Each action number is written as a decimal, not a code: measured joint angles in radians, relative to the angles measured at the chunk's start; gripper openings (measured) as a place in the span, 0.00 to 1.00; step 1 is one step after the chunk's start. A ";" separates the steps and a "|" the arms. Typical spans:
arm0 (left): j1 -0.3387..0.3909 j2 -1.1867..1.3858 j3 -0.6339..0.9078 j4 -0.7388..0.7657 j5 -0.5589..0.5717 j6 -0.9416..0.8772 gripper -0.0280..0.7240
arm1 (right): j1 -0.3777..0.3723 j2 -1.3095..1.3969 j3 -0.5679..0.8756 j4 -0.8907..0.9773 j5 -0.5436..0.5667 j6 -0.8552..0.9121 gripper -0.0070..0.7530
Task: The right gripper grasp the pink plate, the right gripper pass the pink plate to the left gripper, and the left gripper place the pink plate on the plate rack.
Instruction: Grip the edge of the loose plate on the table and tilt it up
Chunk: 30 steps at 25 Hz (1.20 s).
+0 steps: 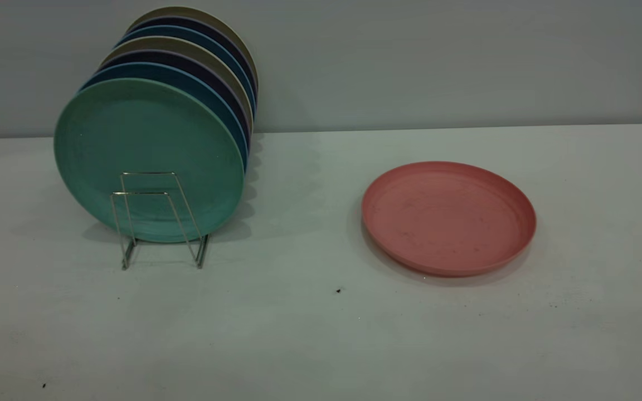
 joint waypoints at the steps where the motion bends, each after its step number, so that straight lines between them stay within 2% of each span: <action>1: 0.000 0.004 -0.005 -0.002 -0.012 0.000 0.72 | 0.000 0.006 -0.006 0.001 -0.021 -0.005 0.32; 6: 0.000 0.121 -0.016 -0.083 -0.148 0.000 0.70 | 0.017 0.118 -0.019 0.077 -0.221 -0.070 0.35; 10: 0.000 0.322 -0.016 -0.200 -0.264 0.035 0.70 | 0.024 0.303 -0.020 0.202 -0.335 -0.170 0.45; 15: 0.000 0.565 -0.016 -0.433 -0.419 0.246 0.71 | 0.024 0.584 -0.020 0.438 -0.434 -0.339 0.51; 21: 0.000 0.793 -0.016 -0.755 -0.515 0.515 0.77 | 0.024 0.966 -0.025 0.742 -0.563 -0.584 0.52; 26: 0.000 0.858 -0.016 -0.922 -0.593 0.662 0.78 | 0.021 1.320 -0.133 0.889 -0.598 -0.751 0.52; 30: 0.000 0.858 -0.016 -0.948 -0.603 0.731 0.78 | -0.045 1.577 -0.280 0.930 -0.529 -0.829 0.52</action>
